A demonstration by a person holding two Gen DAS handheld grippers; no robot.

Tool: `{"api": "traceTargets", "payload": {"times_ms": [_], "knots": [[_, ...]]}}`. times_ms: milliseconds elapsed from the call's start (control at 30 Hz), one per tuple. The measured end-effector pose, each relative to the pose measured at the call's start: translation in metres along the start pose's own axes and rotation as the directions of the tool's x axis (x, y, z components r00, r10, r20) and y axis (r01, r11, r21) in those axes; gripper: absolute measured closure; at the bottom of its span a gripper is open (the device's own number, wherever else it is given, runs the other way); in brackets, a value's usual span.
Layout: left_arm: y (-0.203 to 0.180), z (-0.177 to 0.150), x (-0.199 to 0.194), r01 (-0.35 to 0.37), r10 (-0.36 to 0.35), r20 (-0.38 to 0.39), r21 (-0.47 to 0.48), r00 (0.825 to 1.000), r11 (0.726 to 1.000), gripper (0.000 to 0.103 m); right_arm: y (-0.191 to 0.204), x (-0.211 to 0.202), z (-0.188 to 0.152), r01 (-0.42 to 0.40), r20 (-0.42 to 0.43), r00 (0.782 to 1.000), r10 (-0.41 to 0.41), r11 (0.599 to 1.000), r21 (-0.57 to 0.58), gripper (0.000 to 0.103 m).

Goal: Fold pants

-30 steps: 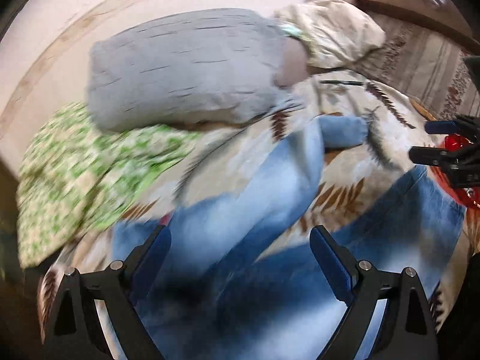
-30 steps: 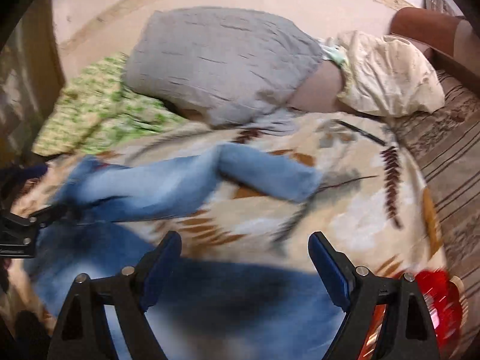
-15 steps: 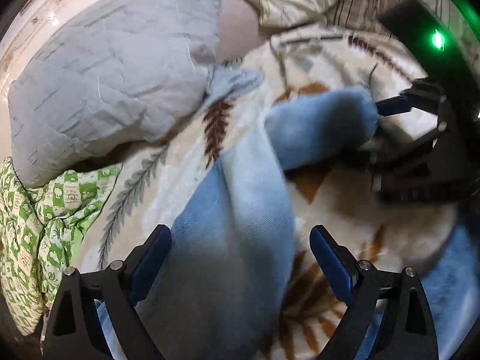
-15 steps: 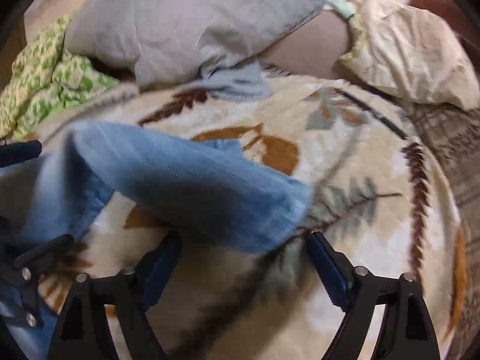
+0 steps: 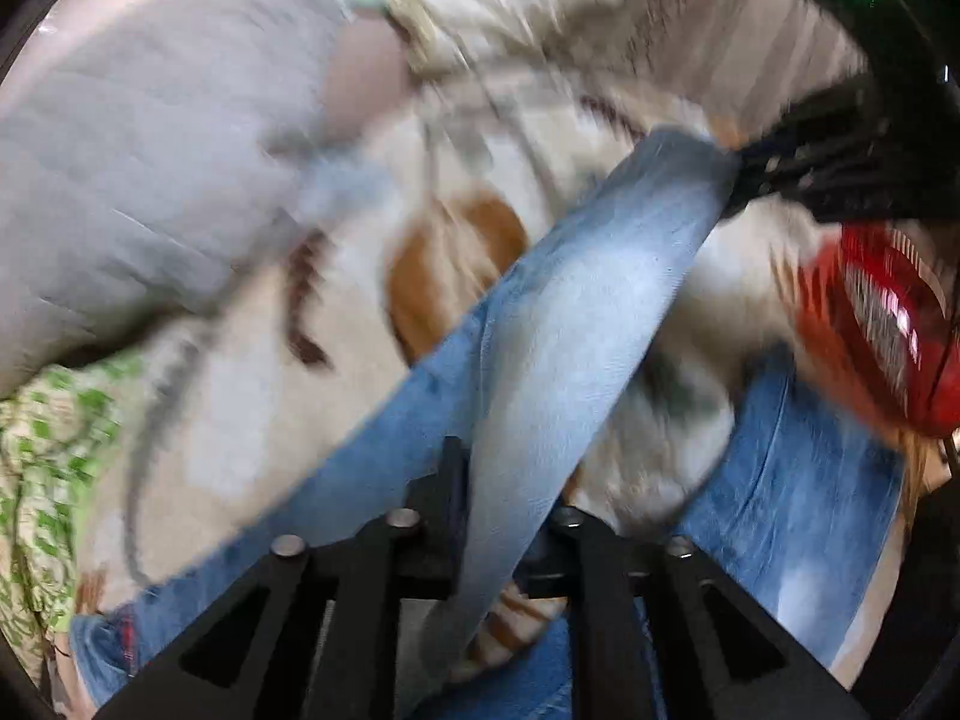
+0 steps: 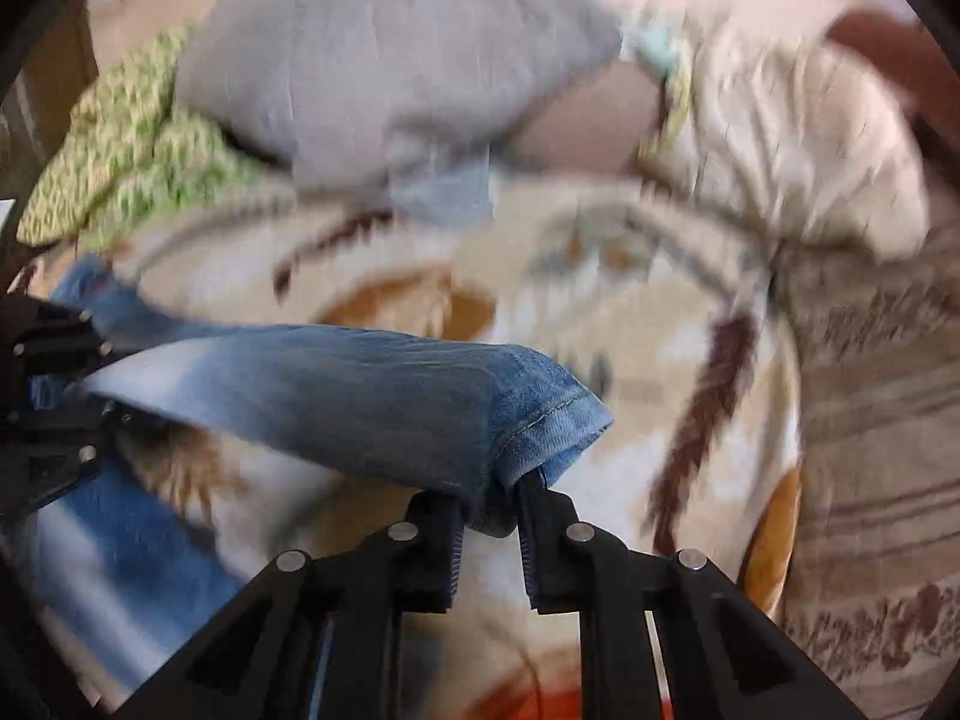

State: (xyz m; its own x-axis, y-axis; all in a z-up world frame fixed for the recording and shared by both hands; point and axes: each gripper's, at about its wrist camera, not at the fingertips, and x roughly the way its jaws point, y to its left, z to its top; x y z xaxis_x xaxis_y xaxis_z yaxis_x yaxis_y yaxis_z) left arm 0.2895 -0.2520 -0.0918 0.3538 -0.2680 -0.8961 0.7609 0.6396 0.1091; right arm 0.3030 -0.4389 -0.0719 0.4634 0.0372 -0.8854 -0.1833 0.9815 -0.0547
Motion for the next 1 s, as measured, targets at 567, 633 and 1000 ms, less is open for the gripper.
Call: {"api": "traceTargets", "payload": {"times_ms": [567, 633, 1000], "knots": [[0.051, 0.021, 0.002, -0.001, 0.005, -0.027, 0.157, 1.0, 0.988, 0.012, -0.038, 0.006, -0.014, -0.048, -0.011, 0.999, 0.049, 0.996, 0.081, 0.029], [0.06, 0.014, 0.028, 0.047, -0.032, -0.109, 0.137, 0.994, 0.989, 0.012, -0.05, 0.036, -0.012, -0.082, -0.077, 0.992, 0.096, 0.983, 0.167, 0.029], [0.063, -0.001, 0.026, 0.07, -0.059, -0.1, 0.111, 0.993, 0.991, 0.094, -0.036, 0.024, -0.017, -0.185, 0.012, 0.982, 0.186, 0.968, 0.169, 0.093]]}}
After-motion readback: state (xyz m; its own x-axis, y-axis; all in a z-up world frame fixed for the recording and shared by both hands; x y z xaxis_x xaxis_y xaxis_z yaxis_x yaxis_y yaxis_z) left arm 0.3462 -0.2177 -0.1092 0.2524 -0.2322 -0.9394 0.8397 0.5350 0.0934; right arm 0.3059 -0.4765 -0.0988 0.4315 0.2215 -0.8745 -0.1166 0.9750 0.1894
